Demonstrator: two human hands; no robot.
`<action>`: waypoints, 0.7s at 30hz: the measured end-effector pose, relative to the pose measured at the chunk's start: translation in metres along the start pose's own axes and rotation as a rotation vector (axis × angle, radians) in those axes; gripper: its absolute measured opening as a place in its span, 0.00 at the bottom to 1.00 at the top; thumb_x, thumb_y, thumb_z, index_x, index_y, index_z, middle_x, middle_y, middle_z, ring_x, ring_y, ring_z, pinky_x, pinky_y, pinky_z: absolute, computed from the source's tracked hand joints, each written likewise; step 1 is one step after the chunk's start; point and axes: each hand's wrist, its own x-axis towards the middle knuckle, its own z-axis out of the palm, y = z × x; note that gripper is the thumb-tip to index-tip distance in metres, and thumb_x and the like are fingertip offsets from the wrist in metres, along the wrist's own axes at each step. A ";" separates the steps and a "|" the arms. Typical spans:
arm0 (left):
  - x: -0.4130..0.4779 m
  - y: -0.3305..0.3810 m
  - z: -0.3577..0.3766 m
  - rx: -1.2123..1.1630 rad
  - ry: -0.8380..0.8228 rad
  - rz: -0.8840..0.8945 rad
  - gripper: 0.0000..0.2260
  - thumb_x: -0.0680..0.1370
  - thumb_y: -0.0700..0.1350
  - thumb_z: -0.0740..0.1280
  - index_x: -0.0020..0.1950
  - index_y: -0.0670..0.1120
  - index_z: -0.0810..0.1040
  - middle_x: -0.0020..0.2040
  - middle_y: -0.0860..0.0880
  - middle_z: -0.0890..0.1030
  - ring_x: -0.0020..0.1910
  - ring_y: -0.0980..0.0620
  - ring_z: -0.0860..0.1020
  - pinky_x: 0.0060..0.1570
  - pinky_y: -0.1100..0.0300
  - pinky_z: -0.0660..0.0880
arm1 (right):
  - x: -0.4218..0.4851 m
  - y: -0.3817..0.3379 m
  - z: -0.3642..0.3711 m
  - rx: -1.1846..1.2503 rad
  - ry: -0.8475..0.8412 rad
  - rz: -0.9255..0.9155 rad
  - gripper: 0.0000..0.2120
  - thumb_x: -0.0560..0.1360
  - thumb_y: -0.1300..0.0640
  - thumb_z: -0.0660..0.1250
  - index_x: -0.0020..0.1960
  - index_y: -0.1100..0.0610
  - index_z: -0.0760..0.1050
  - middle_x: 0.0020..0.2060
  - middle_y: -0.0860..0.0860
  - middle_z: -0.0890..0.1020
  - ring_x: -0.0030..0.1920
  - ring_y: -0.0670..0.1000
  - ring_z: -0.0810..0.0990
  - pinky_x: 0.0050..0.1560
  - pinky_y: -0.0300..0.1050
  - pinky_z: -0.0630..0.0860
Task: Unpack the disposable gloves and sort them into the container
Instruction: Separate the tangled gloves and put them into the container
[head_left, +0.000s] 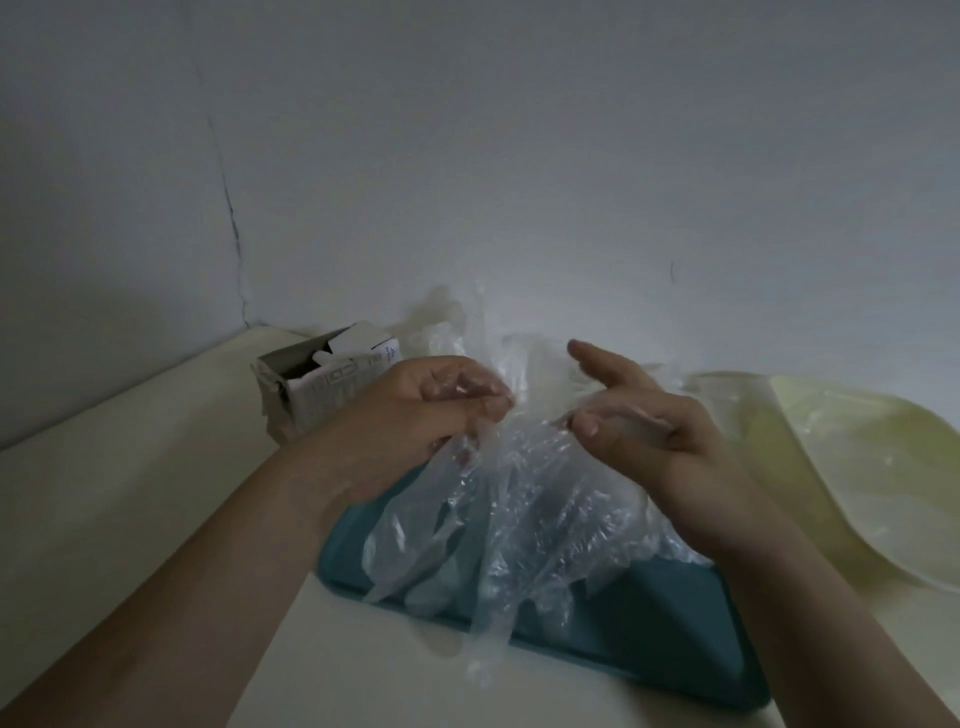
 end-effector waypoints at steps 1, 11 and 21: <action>-0.002 -0.001 0.001 -0.044 -0.028 0.012 0.03 0.72 0.41 0.74 0.42 0.48 0.86 0.43 0.48 0.85 0.42 0.53 0.82 0.41 0.63 0.79 | 0.001 0.000 0.000 0.030 0.007 0.029 0.08 0.74 0.49 0.76 0.47 0.52 0.88 0.73 0.39 0.74 0.74 0.40 0.70 0.71 0.53 0.70; 0.008 -0.018 0.004 -0.077 0.061 0.137 0.05 0.74 0.53 0.76 0.46 0.53 0.86 0.59 0.47 0.87 0.59 0.47 0.85 0.54 0.50 0.80 | 0.001 0.009 0.000 0.606 0.019 0.314 0.21 0.63 0.56 0.81 0.52 0.65 0.83 0.45 0.62 0.84 0.46 0.60 0.84 0.46 0.50 0.82; 0.004 -0.014 0.020 -0.055 0.182 0.162 0.06 0.71 0.50 0.72 0.44 0.55 0.88 0.45 0.55 0.88 0.47 0.60 0.85 0.46 0.69 0.79 | 0.005 0.005 0.005 0.756 0.032 0.381 0.23 0.73 0.57 0.72 0.63 0.67 0.77 0.53 0.63 0.80 0.51 0.60 0.82 0.53 0.54 0.81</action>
